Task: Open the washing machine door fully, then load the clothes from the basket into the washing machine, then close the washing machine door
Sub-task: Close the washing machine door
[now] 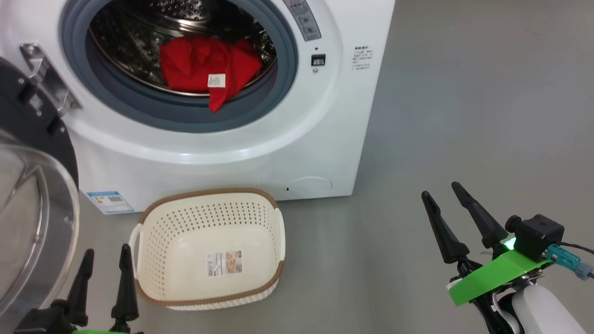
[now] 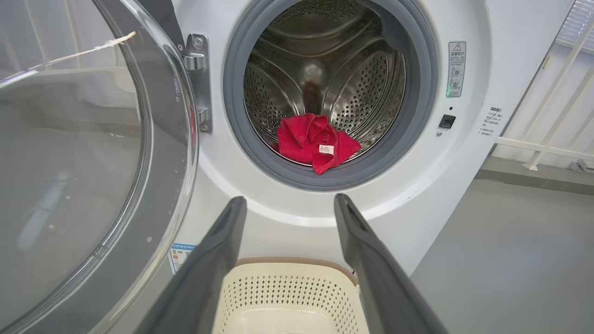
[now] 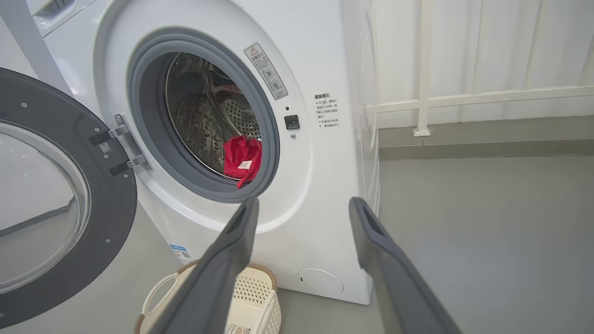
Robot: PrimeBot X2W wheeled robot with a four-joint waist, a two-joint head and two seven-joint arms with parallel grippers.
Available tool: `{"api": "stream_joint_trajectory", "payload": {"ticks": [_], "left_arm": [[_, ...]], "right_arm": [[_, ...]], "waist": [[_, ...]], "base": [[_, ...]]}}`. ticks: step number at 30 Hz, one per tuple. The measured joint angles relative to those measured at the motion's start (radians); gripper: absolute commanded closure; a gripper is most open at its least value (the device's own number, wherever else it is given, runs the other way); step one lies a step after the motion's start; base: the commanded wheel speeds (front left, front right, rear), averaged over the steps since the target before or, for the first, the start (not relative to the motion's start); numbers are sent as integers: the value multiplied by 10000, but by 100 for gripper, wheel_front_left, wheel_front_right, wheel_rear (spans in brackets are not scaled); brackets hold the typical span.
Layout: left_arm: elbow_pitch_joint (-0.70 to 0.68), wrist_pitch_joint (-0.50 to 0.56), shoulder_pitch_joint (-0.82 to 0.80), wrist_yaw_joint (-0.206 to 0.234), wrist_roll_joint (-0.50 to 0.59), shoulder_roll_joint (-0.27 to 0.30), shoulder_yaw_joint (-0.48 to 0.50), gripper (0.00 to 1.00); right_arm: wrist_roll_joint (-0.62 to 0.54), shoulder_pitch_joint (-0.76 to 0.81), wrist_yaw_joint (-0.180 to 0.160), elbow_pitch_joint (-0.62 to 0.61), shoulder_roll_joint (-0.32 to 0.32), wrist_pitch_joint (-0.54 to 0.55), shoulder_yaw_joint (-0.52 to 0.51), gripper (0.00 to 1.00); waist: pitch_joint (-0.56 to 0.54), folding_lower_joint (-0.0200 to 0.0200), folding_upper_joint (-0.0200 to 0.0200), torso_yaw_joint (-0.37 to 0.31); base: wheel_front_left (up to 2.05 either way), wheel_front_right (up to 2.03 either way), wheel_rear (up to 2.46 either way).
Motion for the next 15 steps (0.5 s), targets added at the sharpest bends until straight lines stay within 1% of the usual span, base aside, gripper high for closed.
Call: {"api": "stream_joint_trajectory", "payload": {"ticks": [4,7,15], "left_arm": [[6,0,1,0,4,-25,-4,0],[17,0,2,0,12,-25,-4,0],[31,0,3,0,92,-33,-8,0]], "right_arm": [[0,0,0,0,0,0,-2,0],[0,0,0,2,0,0,0,0],[0,0,0,10,-8,0,6,0]], "waist": [[-26,0,0,5],[-54,0,0,7],[-128,-1,0,26]], "base": [[-115,115,0],[-67,67,0],[-10,10,0]]}}
